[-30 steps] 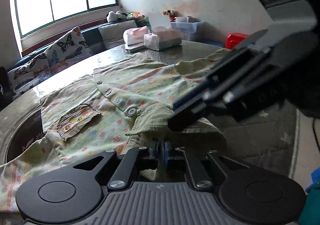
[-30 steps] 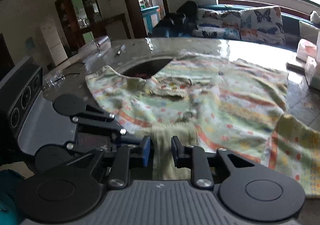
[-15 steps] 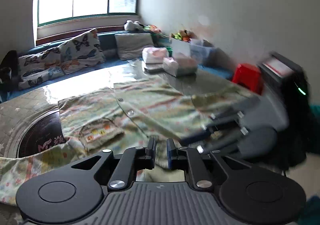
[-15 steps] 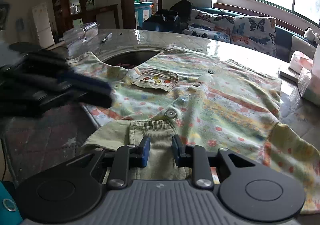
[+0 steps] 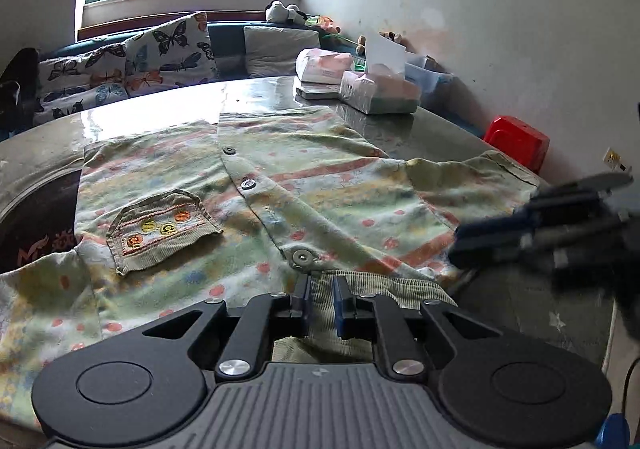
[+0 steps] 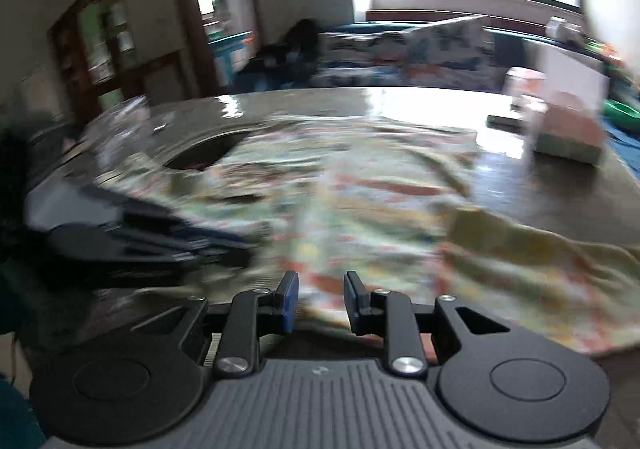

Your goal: Fold clothes

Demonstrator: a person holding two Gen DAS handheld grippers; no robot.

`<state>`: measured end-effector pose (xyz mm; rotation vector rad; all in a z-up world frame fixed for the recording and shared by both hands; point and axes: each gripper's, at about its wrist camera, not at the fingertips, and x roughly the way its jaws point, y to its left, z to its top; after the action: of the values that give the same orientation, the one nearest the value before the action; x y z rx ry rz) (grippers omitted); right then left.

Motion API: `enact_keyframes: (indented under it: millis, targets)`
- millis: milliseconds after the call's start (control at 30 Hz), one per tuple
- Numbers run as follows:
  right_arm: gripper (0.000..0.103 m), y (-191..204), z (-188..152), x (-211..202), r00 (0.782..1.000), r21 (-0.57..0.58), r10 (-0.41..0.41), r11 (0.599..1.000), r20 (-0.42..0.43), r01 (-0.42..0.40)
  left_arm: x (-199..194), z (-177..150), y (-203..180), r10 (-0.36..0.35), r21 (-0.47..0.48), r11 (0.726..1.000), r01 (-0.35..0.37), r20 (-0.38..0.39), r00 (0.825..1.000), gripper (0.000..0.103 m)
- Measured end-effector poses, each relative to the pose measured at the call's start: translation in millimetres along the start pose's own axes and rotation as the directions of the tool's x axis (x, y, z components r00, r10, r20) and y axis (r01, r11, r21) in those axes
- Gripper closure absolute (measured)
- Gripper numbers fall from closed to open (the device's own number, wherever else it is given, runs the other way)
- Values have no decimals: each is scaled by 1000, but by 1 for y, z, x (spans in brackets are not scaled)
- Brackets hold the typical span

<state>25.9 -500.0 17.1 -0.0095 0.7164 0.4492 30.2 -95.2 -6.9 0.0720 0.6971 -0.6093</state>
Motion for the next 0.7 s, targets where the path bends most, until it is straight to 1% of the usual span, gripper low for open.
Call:
enact_keyframes:
  millis: [67, 133, 167, 200, 233, 333, 433, 567, 600, 633, 700]
  targets:
    - [78, -22, -2, 0, 998, 49, -68, 996, 4, 68, 0, 0, -1, 1, 2, 1000, -1, 0, 1000, 87]
    - [78, -44, -4, 0, 991, 103, -132, 986, 7, 130, 1, 0, -4, -3, 6, 1000, 3, -1, 1000, 81]
    - [78, -56, -6, -1, 987, 130, -162, 978, 7, 160, 1, 0, -5, -4, 12, 1000, 4, -2, 1000, 75]
    - [78, -71, -8, -2, 981, 167, -195, 967, 7, 191, 1, 0, -7, -5, 18, 1000, 5, -3, 1000, 72]
    - [78, -86, -11, -4, 974, 202, -228, 954, 7, 221, 2, 0, -9, -3, 25, 1000, 3, -4, 1000, 71]
    - [78, -117, -18, -10, 947, 258, -320, 915, -8, 311, 2, 1, -12, -5, 36, 999, 6, -8, 1000, 65]
    - [77, -147, -25, -17, 923, 317, -384, 873, -22, 370, 3, 1, -12, -3, 38, 999, 4, -15, 1000, 59]
    - [73, -170, -30, -31, 888, 361, -460, 825, -19, 435, 3, 2, -12, -2, 36, 999, 3, -21, 1000, 56]
    - [68, -174, -31, -33, 880, 365, -474, 817, -15, 446, 3, 2, -12, -2, 35, 999, 3, -22, 1000, 55]
    - [65, -177, -32, -36, 870, 368, -492, 807, -12, 462, 3, 3, -13, -2, 34, 999, 3, -23, 1000, 54]
    - [65, -181, -33, -38, 856, 367, -516, 794, -13, 484, 3, 3, -13, -2, 34, 999, 3, -24, 1000, 52]
